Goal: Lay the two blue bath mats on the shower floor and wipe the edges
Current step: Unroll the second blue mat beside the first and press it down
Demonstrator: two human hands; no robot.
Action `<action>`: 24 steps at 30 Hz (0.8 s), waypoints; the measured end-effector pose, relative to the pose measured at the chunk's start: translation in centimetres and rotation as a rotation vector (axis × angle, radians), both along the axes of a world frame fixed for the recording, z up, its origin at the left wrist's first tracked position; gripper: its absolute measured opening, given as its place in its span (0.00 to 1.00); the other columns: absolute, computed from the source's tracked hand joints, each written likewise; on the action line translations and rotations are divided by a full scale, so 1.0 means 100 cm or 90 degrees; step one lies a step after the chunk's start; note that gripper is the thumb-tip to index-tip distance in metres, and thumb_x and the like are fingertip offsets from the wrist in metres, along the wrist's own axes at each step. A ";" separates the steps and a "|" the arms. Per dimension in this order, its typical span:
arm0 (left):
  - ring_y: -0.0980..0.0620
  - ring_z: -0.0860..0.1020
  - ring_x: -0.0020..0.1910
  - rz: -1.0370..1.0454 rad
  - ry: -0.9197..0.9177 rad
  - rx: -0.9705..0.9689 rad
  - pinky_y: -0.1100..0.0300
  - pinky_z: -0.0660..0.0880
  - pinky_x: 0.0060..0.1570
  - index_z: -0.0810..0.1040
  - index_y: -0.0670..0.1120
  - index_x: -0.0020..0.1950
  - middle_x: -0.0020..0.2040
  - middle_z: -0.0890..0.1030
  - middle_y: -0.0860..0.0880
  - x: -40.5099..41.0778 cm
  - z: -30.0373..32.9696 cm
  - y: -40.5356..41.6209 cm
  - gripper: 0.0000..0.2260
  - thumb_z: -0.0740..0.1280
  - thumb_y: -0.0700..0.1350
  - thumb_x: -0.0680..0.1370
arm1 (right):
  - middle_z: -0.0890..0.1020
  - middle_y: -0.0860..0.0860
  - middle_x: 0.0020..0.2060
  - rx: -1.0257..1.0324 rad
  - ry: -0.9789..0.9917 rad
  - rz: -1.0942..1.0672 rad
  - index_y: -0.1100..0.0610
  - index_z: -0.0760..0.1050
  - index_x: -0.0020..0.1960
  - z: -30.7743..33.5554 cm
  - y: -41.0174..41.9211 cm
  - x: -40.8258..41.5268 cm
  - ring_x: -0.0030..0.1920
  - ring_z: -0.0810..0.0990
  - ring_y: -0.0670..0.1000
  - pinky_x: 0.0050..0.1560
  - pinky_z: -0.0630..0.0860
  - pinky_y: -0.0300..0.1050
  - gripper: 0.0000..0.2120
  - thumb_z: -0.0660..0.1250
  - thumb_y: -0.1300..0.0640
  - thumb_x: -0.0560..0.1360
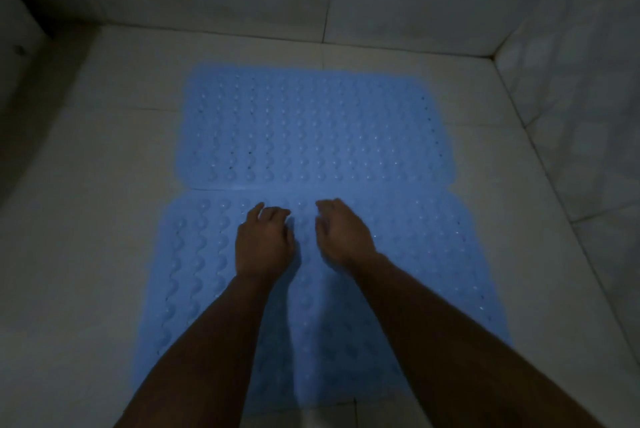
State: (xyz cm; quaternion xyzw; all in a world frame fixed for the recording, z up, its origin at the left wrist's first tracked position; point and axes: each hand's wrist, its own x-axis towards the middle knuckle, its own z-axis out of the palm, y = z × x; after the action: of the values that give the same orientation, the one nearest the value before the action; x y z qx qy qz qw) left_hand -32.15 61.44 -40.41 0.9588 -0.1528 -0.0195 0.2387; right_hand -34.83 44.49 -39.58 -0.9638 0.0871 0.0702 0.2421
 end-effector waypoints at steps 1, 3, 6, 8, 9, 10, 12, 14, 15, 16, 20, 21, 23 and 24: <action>0.36 0.77 0.65 0.005 -0.008 0.023 0.43 0.80 0.51 0.83 0.45 0.59 0.58 0.84 0.44 0.001 -0.001 0.010 0.23 0.54 0.51 0.74 | 0.66 0.57 0.77 -0.028 0.009 0.024 0.57 0.65 0.77 -0.016 0.015 -0.011 0.79 0.61 0.58 0.78 0.58 0.56 0.26 0.57 0.47 0.82; 0.37 0.75 0.69 0.021 -0.014 0.066 0.42 0.78 0.54 0.82 0.46 0.62 0.62 0.82 0.45 0.002 -0.004 0.026 0.22 0.55 0.50 0.75 | 0.57 0.58 0.80 -0.106 -0.018 0.056 0.60 0.58 0.80 -0.043 0.035 -0.028 0.81 0.53 0.59 0.79 0.51 0.62 0.34 0.52 0.39 0.82; 0.38 0.70 0.73 0.041 -0.015 0.086 0.41 0.76 0.59 0.79 0.47 0.66 0.66 0.79 0.45 0.009 -0.014 0.040 0.20 0.61 0.47 0.76 | 0.54 0.59 0.81 -0.174 -0.087 0.052 0.61 0.58 0.80 -0.057 0.046 -0.037 0.81 0.50 0.58 0.79 0.49 0.63 0.39 0.51 0.33 0.80; 0.38 0.68 0.74 0.045 -0.019 0.083 0.41 0.75 0.60 0.78 0.47 0.67 0.68 0.78 0.44 0.012 -0.017 0.044 0.20 0.62 0.48 0.76 | 0.55 0.58 0.81 -0.190 -0.122 0.038 0.61 0.59 0.80 -0.056 0.047 -0.037 0.81 0.51 0.57 0.79 0.50 0.63 0.39 0.52 0.33 0.80; 0.38 0.68 0.75 0.047 -0.020 0.082 0.41 0.74 0.61 0.78 0.47 0.67 0.69 0.78 0.44 0.014 -0.018 0.045 0.21 0.61 0.48 0.76 | 0.55 0.58 0.81 -0.196 -0.122 0.038 0.60 0.58 0.80 -0.057 0.048 -0.037 0.81 0.50 0.57 0.78 0.51 0.63 0.39 0.52 0.33 0.80; 0.38 0.67 0.75 0.047 -0.020 0.082 0.40 0.73 0.62 0.78 0.47 0.68 0.69 0.78 0.44 0.015 -0.019 0.046 0.21 0.61 0.48 0.76 | 0.54 0.58 0.81 -0.202 -0.111 0.039 0.60 0.58 0.80 -0.057 0.048 -0.037 0.81 0.50 0.57 0.78 0.51 0.62 0.40 0.52 0.32 0.80; 0.38 0.66 0.76 0.050 -0.023 0.081 0.40 0.73 0.62 0.78 0.47 0.68 0.70 0.77 0.44 0.017 -0.021 0.047 0.21 0.60 0.48 0.76 | 0.52 0.57 0.82 -0.207 -0.075 0.038 0.58 0.55 0.81 -0.058 0.048 -0.037 0.82 0.48 0.56 0.79 0.49 0.61 0.43 0.51 0.29 0.78; 0.38 0.66 0.76 0.053 -0.020 0.079 0.40 0.72 0.63 0.77 0.47 0.69 0.70 0.77 0.44 0.019 -0.022 0.048 0.21 0.59 0.49 0.77 | 0.50 0.55 0.82 -0.193 -0.052 0.036 0.57 0.52 0.81 -0.058 0.047 -0.035 0.82 0.46 0.55 0.80 0.46 0.60 0.45 0.50 0.27 0.76; 0.39 0.65 0.77 0.054 -0.016 0.081 0.40 0.72 0.64 0.77 0.47 0.69 0.71 0.76 0.44 0.020 -0.022 0.048 0.22 0.59 0.49 0.77 | 0.50 0.54 0.82 -0.176 -0.048 0.033 0.56 0.52 0.82 -0.058 0.047 -0.033 0.82 0.46 0.54 0.80 0.46 0.60 0.45 0.50 0.27 0.76; 0.39 0.65 0.77 0.052 -0.011 0.087 0.40 0.71 0.65 0.77 0.47 0.70 0.71 0.76 0.44 0.020 -0.021 0.048 0.22 0.59 0.49 0.78 | 0.50 0.54 0.82 -0.152 -0.047 0.027 0.56 0.53 0.81 -0.057 0.047 -0.033 0.82 0.47 0.54 0.80 0.46 0.59 0.44 0.51 0.27 0.76; 0.39 0.64 0.78 0.023 -0.011 0.096 0.39 0.71 0.65 0.76 0.47 0.70 0.73 0.75 0.44 0.017 -0.016 0.043 0.24 0.56 0.50 0.77 | 0.57 0.52 0.81 -0.028 0.045 0.003 0.53 0.59 0.80 -0.037 0.035 -0.011 0.81 0.54 0.53 0.80 0.51 0.56 0.39 0.55 0.31 0.77; 0.38 0.64 0.78 0.009 -0.013 0.091 0.39 0.71 0.65 0.76 0.46 0.70 0.73 0.75 0.43 0.014 -0.014 0.039 0.25 0.55 0.51 0.76 | 0.59 0.52 0.80 0.018 0.111 -0.006 0.52 0.57 0.80 -0.026 0.028 0.000 0.80 0.57 0.53 0.79 0.54 0.55 0.38 0.57 0.32 0.77; 0.37 0.64 0.78 -0.017 -0.002 0.071 0.39 0.71 0.65 0.76 0.46 0.71 0.73 0.74 0.43 0.008 -0.016 0.027 0.26 0.53 0.52 0.77 | 0.69 0.53 0.76 0.103 0.158 -0.030 0.50 0.60 0.79 -0.004 0.012 0.026 0.74 0.69 0.55 0.75 0.64 0.51 0.35 0.62 0.36 0.77; 0.37 0.63 0.78 -0.034 0.012 0.064 0.38 0.71 0.66 0.76 0.45 0.71 0.75 0.73 0.42 0.004 -0.018 0.020 0.26 0.53 0.52 0.78 | 0.74 0.54 0.72 0.132 0.137 -0.041 0.51 0.64 0.77 0.006 0.004 0.037 0.71 0.74 0.54 0.72 0.68 0.48 0.32 0.64 0.39 0.78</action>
State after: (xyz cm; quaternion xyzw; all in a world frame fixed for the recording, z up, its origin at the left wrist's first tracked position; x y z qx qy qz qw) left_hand -31.80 63.39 -42.21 0.9648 -0.1752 -0.0426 0.1912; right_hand -31.16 44.90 -39.01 -0.9174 0.1356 0.1736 0.3315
